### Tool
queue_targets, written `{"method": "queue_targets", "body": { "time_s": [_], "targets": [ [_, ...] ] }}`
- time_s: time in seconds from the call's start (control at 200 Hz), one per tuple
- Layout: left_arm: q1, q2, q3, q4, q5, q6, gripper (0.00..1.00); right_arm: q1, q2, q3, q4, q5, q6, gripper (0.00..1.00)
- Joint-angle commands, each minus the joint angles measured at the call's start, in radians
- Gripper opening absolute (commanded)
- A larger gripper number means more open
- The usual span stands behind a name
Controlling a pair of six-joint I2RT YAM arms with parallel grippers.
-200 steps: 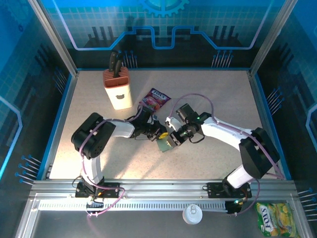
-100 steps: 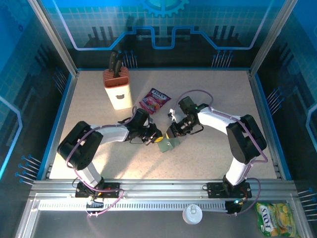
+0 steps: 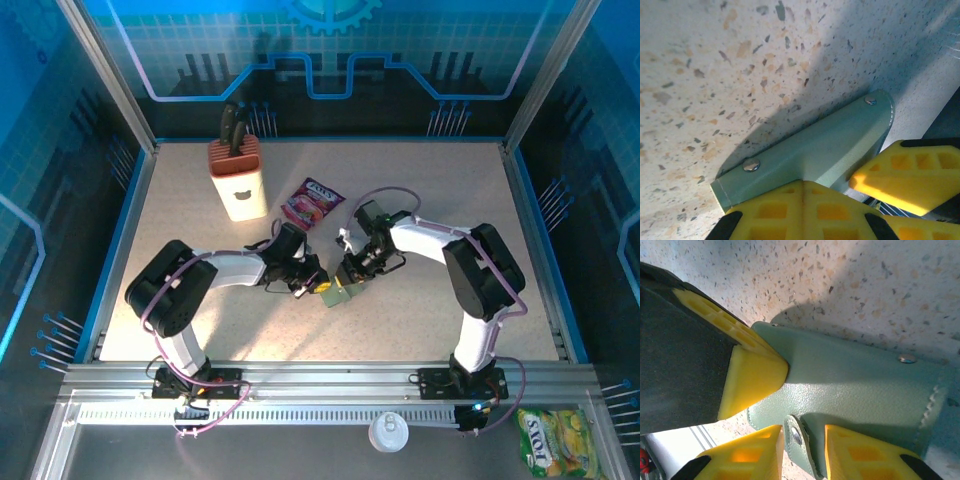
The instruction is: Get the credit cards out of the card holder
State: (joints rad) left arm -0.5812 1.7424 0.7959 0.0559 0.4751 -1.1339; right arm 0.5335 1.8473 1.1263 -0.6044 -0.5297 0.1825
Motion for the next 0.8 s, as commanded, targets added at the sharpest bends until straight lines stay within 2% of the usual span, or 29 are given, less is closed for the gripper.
{"method": "queue_targets", "body": {
  "time_s": [0.0, 0.135, 0.315, 0.41, 0.62, 0.69, 0.79],
  "targets": [
    [-0.01, 0.044, 0.01, -0.069, -0.03, 0.01, 0.0, 0.025, 0.027, 0.017, -0.029, -0.015, -0.007, 0.29],
    [-0.009, 0.045, 0.012, -0.084, -0.04, 0.014, 0.0, 0.028, 0.038, 0.015, -0.029, 0.007, -0.002, 0.28],
    [-0.009, 0.049, 0.009, -0.089, -0.044, 0.014, 0.0, 0.039, 0.048, 0.016, -0.033, -0.015, -0.017, 0.22],
    [-0.009, 0.054, 0.01, -0.091, -0.047, 0.013, 0.0, 0.043, 0.051, 0.02, -0.041, 0.034, -0.023, 0.21],
    [-0.008, 0.067, 0.01, -0.098, -0.05, 0.014, 0.0, 0.073, 0.038, 0.032, -0.049, 0.146, -0.047, 0.09],
    [-0.009, 0.073, 0.011, -0.105, -0.056, 0.014, 0.0, 0.081, 0.036, 0.032, -0.047, 0.142, -0.061, 0.0],
    [-0.007, 0.085, 0.012, -0.13, -0.073, 0.012, 0.0, 0.086, 0.022, 0.009, -0.019, 0.086, -0.076, 0.0]
  ]
}}
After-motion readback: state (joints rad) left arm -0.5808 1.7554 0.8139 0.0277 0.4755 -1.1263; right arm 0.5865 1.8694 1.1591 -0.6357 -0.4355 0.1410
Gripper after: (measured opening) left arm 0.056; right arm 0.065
